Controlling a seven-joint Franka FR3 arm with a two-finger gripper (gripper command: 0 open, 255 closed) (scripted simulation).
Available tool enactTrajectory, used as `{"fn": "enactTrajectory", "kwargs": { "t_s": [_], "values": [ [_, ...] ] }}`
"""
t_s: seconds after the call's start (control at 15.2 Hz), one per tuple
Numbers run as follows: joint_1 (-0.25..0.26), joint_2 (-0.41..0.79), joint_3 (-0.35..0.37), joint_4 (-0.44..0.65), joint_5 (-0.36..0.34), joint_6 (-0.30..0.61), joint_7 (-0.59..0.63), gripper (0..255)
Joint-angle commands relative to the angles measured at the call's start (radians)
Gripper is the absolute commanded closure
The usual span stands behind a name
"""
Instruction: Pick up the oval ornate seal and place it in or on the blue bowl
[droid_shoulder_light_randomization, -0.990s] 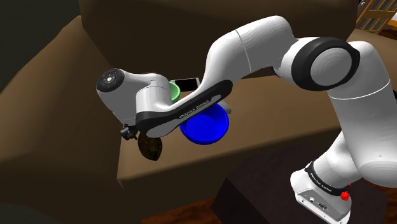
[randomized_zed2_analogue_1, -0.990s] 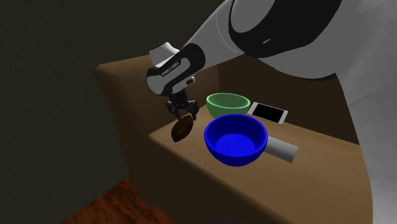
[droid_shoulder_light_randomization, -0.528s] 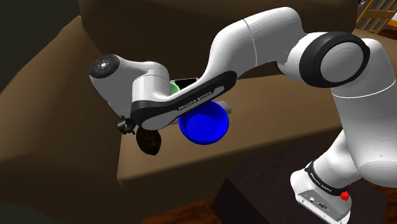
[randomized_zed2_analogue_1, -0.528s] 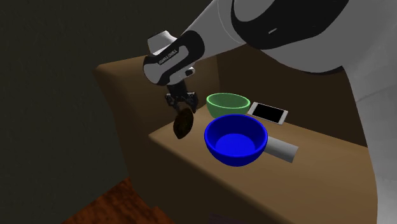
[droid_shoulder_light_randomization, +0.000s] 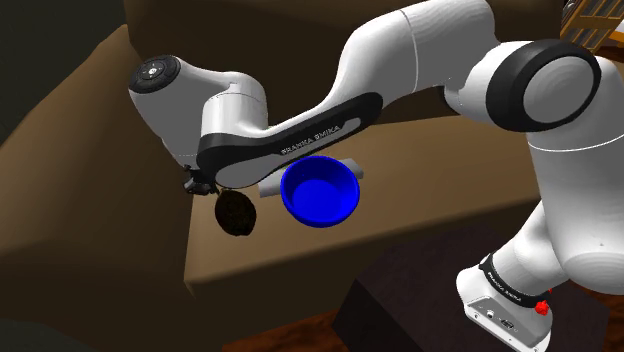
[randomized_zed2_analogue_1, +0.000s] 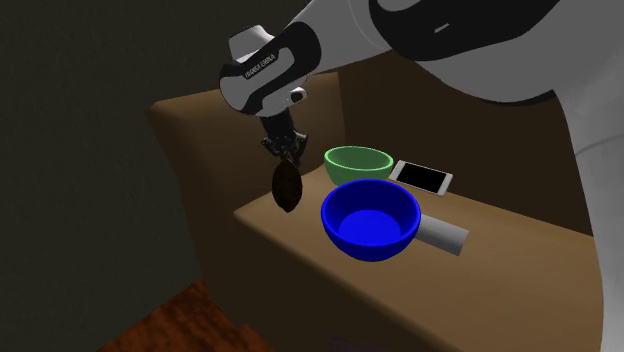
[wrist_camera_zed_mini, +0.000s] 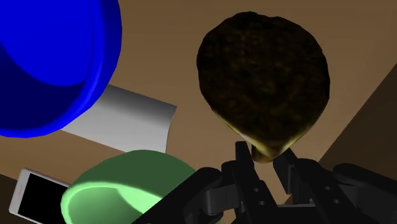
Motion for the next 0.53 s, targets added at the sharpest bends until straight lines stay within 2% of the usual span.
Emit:
{"fn": "enactTrajectory", "kwargs": {
  "t_s": [0.0, 0.46],
  "values": [
    [0.0, -0.011, 0.005, 0.011, 0.007, -0.019, -0.009, 255],
    [0.004, -0.038, 0.016, 0.06, 0.028, -0.086, -0.04, 255]
  ]
}}
